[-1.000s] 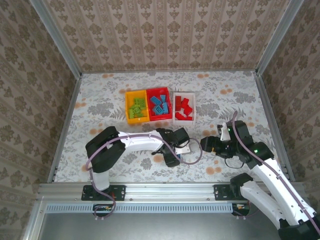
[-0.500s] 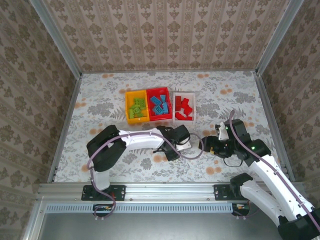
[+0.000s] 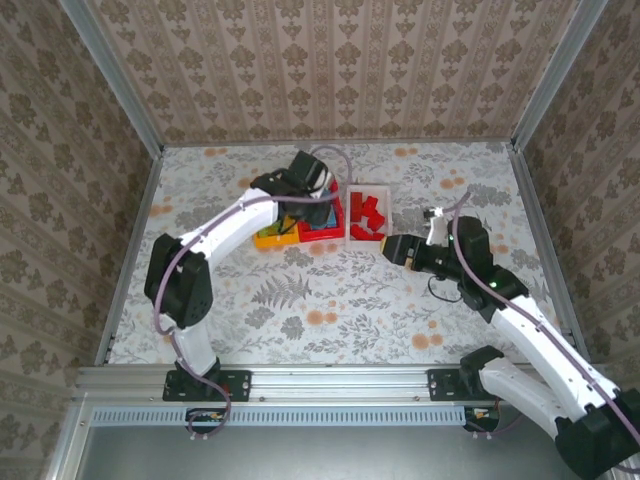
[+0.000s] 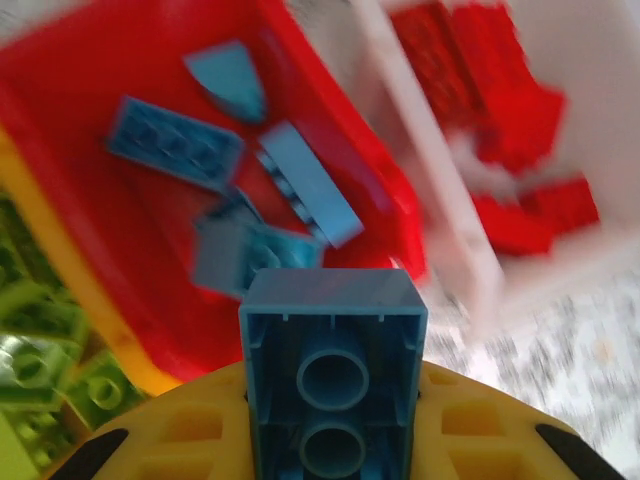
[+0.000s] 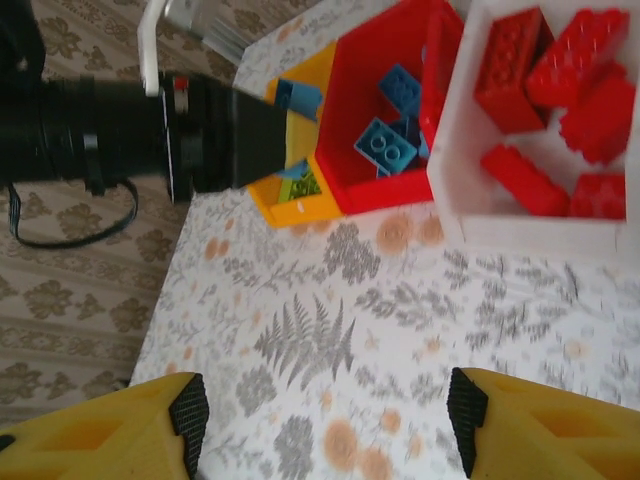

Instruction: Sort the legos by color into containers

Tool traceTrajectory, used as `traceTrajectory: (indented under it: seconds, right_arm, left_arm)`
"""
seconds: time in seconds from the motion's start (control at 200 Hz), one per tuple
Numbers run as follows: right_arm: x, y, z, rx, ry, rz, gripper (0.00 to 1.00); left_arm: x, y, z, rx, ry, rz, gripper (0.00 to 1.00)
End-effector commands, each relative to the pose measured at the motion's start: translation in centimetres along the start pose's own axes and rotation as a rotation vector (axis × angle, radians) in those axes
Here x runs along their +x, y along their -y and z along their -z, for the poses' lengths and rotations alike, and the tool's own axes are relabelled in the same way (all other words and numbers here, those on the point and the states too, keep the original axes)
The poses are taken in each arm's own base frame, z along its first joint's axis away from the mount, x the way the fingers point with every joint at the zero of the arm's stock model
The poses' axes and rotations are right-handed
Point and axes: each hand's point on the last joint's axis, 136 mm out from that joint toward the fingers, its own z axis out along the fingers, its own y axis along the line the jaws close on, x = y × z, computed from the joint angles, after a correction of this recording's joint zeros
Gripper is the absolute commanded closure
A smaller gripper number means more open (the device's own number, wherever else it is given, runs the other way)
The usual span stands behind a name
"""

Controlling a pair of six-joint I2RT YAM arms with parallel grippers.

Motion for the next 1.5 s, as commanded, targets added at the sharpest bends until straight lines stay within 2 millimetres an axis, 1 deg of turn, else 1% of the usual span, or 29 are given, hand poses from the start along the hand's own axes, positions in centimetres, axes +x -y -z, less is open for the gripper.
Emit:
traceTrajectory:
  seconds: [0.0,0.1,0.165,0.26,0.36,0.455,0.525,0.565,0.695,0.79,0.825,0.83,0.835,0.845,0.855,0.875,0.96,1.025,1.06,1.08,1.1,1.15,1.21,1.225,1.295,1.34,1.405,1.475,1.495]
  right_arm:
    - [-5.0,-2.5,-0.7,-0.038,0.169,0.149,0.31]
    - [-6.2,-3.0,-2.0,-0.028,0.171,0.176,0.31]
    - [-6.7,-3.1,-2.7,-0.027,0.17,0.172,0.31]
    - [-7.0,-3.3,-3.3,-0.028,0.161,0.166,0.31]
    - [-6.7,-3.1,-3.7,-0.024,0.142,0.155,0.31]
    - [-6.2,-2.7,-3.7,-0.013,0.125,0.147,0.3]
    - [-5.7,-2.1,-3.6,0.008,0.114,0.146,0.3]
    - [-5.6,-1.7,-3.6,0.026,0.111,0.149,0.29]
    - [-5.1,-0.1,-2.8,0.11,0.108,0.172,0.27]
    - [-4.9,2.6,-1.1,0.266,0.107,0.156,0.24]
    - [-4.8,3.9,-0.1,0.342,0.106,0.148,0.18]
    - [-4.8,4.0,0.1,0.35,0.106,0.148,0.15]
    - [-4.7,4.1,0.2,0.358,0.105,0.148,0.08]
    - [-4.7,4.4,0.5,0.376,0.103,0.148,0.02]
    - [-4.6,4.6,0.9,0.388,0.102,0.149,0.01]
    - [-4.5,5.0,1.4,0.417,0.094,0.152,0.0]
    - [-3.6,6.4,3.3,0.496,0.065,0.175,0.0]
    - [-3.7,7.2,4.8,0.557,0.101,0.186,0.0]
    - [-3.1,7.9,5.8,0.596,0.104,0.187,0.0]
    - [-3.2,8.2,6.4,0.616,0.123,0.189,0.0]
    - [-3.1,8.7,7.0,0.646,0.142,0.183,0.0]
    - [-3.3,10.6,8.9,0.767,0.212,0.147,0.0]
    - [-3.1,12.9,10.6,0.898,0.275,0.141,0.0]
    - [-3.1,13.3,10.8,0.913,0.289,0.148,0.0]
    - [-2.9,15.0,11.1,0.949,0.342,0.167,0.01]
    - [-2.5,15.8,10.6,0.939,0.358,0.202,0.0]
    - [-2.3,16.6,10.3,0.936,0.398,0.235,0.0]
    - [-2.2,17.5,10.3,0.966,0.429,0.262,0.0]
    - [-2.2,17.7,10.5,0.981,0.431,0.252,0.0]
  left_arm:
    - [-0.4,-2.3,-2.4,-0.045,-0.078,0.143,0.79]
    - [-2.4,-3.5,-3.9,-0.062,-0.074,0.18,0.79]
    - [-3.1,-4.1,-5.3,-0.074,-0.086,0.201,0.79]
    - [-3.6,-4.6,-7.1,-0.092,-0.11,0.224,0.78]
    - [-3.7,-4.5,-8.6,-0.093,-0.129,0.241,0.75]
    - [-3.5,-4.6,-9.2,-0.1,-0.145,0.265,0.61]
    - [-3.5,-4.4,-9.0,-0.1,-0.144,0.275,0.51]
    - [-3.6,-4.2,-8.7,-0.097,-0.138,0.275,0.46]
    - [-4.1,-3.5,-6.7,-0.084,-0.107,0.273,0.39]
    - [-4.5,-3.3,-4.2,-0.077,-0.065,0.296,0.34]
    - [-4.8,-3.2,-3.0,-0.071,-0.035,0.307,0.32]
    - [-4.8,-3.2,-2.8,-0.069,-0.028,0.309,0.28]
    - [-4.8,-3.2,-2.6,-0.068,-0.026,0.312,0.24]
    - [-4.8,-3.2,-2.3,-0.063,-0.018,0.316,0.16]
    - [-4.9,-3.1,-1.9,-0.055,-0.006,0.321,0.08]
    - [-5.0,-3.0,-1.2,-0.042,0.015,0.33,0.01]
    - [-5.5,-2.6,2.1,0.044,0.115,0.373,0.0]
    - [-5.3,-3.0,4.6,0.09,0.18,0.412,0.0]
    - [-5.2,-3.4,5.9,0.102,0.217,0.427,0.0]
    - [-4.7,-3.7,6.2,0.103,0.225,0.435,0.0]
    - [-4.5,-4.1,7.1,0.102,0.248,0.441,0.0]
    - [-3.4,-5.6,8.7,0.054,0.276,0.466,0.0]
    - [-0.7,-8.5,10.0,-0.061,0.265,0.529,0.0]
    - [0.1,-10.1,10.4,-0.106,0.263,0.565,0.0]
    - [4.3,-15.0,12.0,-0.331,0.246,0.656,0.0]
    - [7.0,-17.5,13.1,-0.457,0.248,0.671,0.0]
    - [9.5,-19.3,14.0,-0.49,0.302,0.64,0.0]
    - [13.2,-21.0,14.0,-0.544,0.349,0.595,0.0]
    - [13.5,-21.4,14.8,-0.566,0.391,0.584,0.0]
